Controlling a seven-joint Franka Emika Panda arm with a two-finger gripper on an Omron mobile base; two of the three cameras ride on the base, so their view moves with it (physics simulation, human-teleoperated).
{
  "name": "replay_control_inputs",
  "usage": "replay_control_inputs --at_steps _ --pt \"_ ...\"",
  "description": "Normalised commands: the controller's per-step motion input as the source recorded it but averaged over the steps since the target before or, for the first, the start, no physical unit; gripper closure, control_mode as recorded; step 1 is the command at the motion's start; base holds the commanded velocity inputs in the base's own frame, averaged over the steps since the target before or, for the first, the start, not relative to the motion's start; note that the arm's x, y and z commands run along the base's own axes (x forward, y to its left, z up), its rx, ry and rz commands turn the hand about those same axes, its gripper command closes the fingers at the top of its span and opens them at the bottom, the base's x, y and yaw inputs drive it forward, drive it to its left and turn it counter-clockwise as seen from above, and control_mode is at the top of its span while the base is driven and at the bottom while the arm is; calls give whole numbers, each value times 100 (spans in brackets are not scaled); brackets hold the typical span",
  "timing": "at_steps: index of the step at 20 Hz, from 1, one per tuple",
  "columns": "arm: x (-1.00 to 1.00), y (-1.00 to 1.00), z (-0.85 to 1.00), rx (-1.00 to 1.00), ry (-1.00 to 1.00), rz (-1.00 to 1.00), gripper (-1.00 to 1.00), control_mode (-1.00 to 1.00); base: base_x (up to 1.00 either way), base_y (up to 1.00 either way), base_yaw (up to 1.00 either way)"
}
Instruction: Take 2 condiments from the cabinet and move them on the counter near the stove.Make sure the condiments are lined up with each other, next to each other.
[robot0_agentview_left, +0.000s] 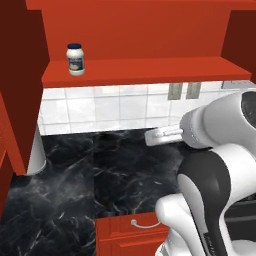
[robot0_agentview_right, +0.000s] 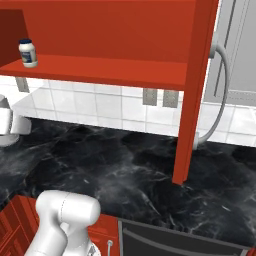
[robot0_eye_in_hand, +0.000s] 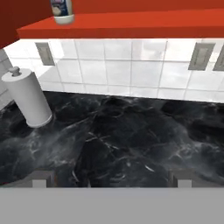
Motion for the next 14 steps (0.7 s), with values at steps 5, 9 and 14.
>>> replay_control_inputs --at_steps 5,9,14 --pt "30 39 76 0 -10 15 -100 -100 0 0 0" --pt "19 22 31 1 -3 8 -100 -100 0 0 0" --pt "11 0 -3 0 4 2 -100 -100 0 0 0"
